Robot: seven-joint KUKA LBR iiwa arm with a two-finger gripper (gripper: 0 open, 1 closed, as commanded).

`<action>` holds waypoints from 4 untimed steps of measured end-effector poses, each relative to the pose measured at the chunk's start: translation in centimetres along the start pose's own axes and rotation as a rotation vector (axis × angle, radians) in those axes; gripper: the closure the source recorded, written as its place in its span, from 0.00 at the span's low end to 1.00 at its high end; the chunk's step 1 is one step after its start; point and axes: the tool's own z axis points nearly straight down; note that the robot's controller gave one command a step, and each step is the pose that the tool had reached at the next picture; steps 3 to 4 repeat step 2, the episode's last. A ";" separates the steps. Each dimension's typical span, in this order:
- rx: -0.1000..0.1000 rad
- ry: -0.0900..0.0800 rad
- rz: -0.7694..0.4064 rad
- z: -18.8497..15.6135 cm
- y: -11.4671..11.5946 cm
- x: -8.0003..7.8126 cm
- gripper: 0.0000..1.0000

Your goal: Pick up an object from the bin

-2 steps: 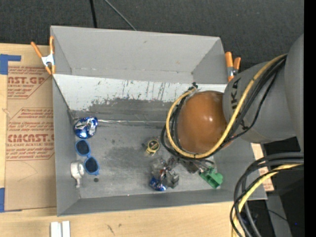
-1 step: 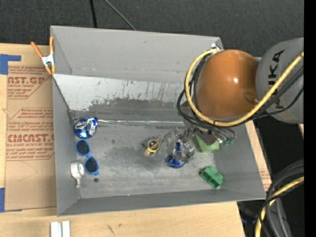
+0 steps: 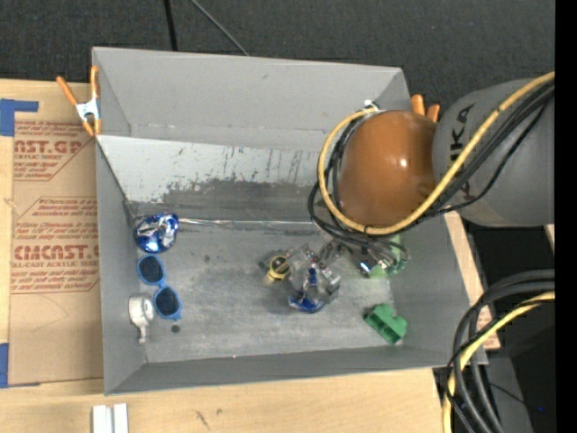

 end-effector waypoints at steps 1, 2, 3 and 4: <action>0.007 -0.007 0.004 -5.2 -0.9 0.8 1.00; 0.009 -0.007 -0.597 -18.7 -0.8 0.2 1.00; 0.009 -0.007 -0.597 -18.7 -0.8 0.2 1.00; 0.009 -0.007 -0.597 -18.7 -0.8 0.2 1.00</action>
Offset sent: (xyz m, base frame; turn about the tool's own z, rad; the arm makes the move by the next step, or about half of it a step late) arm -0.0025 -0.0127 0.0494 0.0024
